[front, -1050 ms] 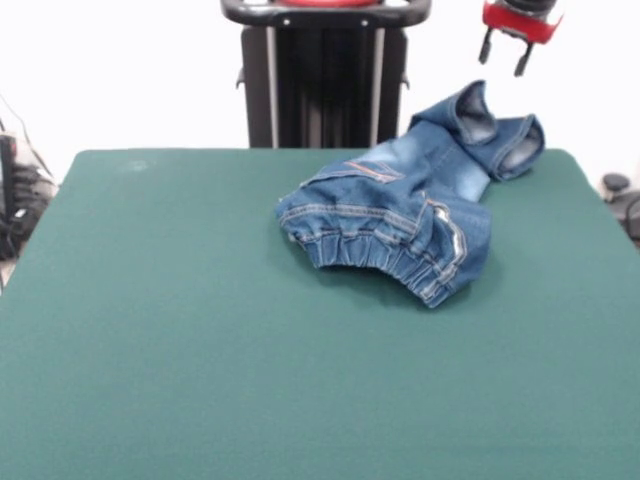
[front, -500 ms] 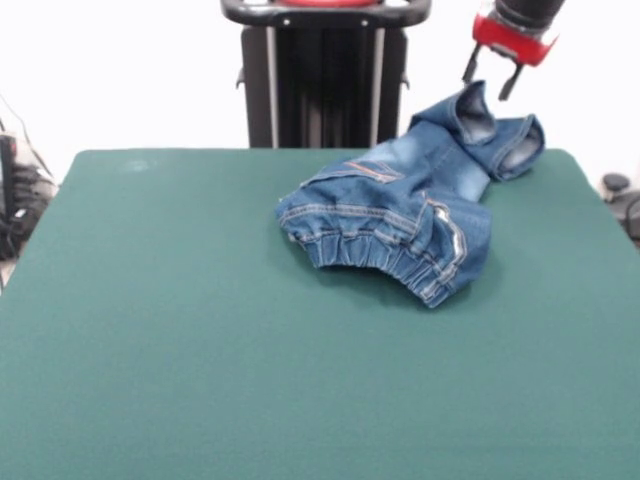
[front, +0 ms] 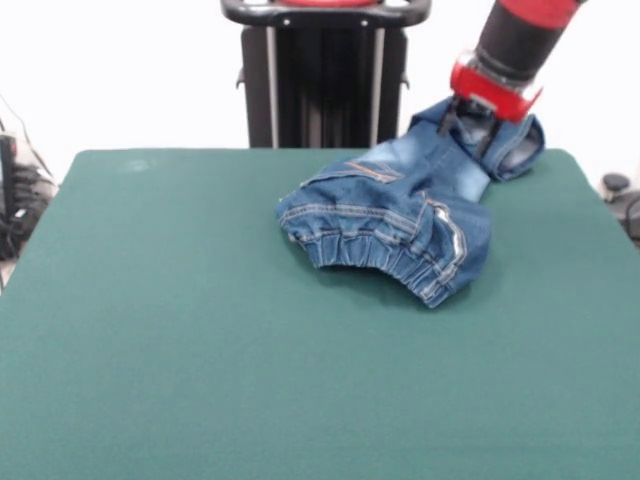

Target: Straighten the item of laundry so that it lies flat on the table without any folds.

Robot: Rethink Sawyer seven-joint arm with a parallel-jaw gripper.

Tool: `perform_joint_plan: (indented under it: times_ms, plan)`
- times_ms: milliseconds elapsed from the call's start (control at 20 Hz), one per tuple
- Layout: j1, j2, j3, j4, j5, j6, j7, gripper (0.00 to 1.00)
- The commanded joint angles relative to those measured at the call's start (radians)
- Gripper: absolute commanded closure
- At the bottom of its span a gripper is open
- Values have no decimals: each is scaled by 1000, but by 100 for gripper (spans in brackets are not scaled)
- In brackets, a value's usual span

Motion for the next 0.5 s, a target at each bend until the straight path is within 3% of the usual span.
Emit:
perform_joint_plan:
  times_ms: [50, 250, 500]
  plan:
    - [-75, 104, -2, -247, 9, 44, 172, 0]
    - [-108, 132, 1, -302, 3, 64, 158, 0]
    - [-123, 144, 13, -300, -10, 37, 152, 0]
